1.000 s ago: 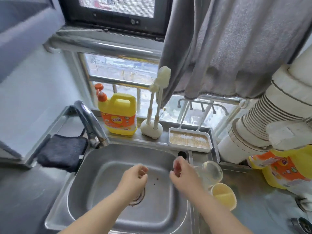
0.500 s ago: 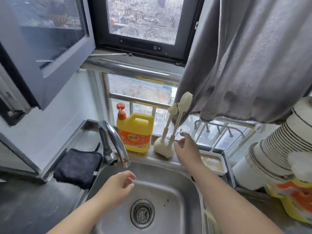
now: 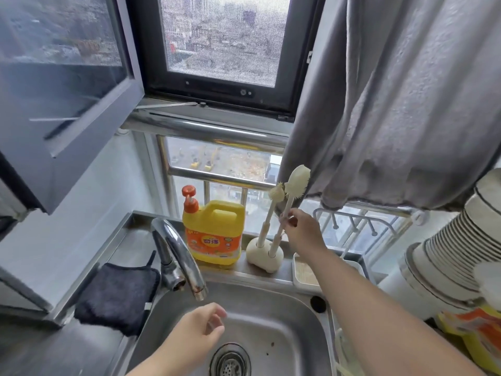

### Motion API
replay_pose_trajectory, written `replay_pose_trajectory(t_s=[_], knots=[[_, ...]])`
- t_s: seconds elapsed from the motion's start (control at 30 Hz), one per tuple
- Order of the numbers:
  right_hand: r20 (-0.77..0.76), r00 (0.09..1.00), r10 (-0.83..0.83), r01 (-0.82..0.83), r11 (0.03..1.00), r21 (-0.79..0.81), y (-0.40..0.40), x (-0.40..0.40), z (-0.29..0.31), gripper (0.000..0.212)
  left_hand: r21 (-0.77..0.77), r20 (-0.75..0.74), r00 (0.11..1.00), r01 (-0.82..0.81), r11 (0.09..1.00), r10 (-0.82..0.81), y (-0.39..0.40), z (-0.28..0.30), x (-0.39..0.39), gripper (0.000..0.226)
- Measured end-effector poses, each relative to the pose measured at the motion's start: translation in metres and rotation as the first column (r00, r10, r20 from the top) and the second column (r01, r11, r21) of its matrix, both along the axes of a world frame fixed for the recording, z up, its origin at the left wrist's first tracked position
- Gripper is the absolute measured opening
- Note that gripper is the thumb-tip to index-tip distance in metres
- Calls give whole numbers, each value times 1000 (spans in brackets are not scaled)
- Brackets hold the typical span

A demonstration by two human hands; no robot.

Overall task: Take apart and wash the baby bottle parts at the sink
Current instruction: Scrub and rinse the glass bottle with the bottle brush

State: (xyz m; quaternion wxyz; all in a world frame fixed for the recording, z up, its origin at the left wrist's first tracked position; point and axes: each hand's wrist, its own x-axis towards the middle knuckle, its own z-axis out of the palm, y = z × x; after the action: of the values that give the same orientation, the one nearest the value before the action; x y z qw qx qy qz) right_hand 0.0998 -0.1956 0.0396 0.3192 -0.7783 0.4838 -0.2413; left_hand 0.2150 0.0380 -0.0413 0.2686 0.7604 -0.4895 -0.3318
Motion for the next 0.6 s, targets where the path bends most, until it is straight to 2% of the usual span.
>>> replay_pose_trajectory(t_s=[0.13, 0.23, 0.33, 0.4, 0.47, 0.53, 0.6], knots=[[42, 999, 18, -14, 997, -77, -9, -4, 18, 10, -28, 16, 1000, 11, 1000, -10, -2, 2, -5, 21], [48, 998, 50, -40, 982, -182, -13, -11, 30, 16, -86, 24, 999, 30, 996, -28, 1, 7, -9, 23], [84, 992, 95, -66, 953, -295, -2, -19, 45, 24, -268, 108, 991, 111, 957, -85, 9, 27, -17, 35], [103, 984, 148, -119, 961, -250, 14, -23, 53, 23, -424, 215, 968, 209, 881, -126, 11, 49, -23, 28], [120, 968, 220, -204, 970, -133, 36, -23, 55, 20, -573, 290, 945, 298, 764, -152, 9, 76, -26, 20], [115, 953, 280, -280, 960, -15, 60, -16, 48, 18, -676, 315, 944, 296, 675, -98, 4, 102, -22, 17], [100, 947, 306, -316, 943, 109, 80, -5, 32, 17, -719, 287, 958, 207, 664, 12, -2, 125, -5, 23]])
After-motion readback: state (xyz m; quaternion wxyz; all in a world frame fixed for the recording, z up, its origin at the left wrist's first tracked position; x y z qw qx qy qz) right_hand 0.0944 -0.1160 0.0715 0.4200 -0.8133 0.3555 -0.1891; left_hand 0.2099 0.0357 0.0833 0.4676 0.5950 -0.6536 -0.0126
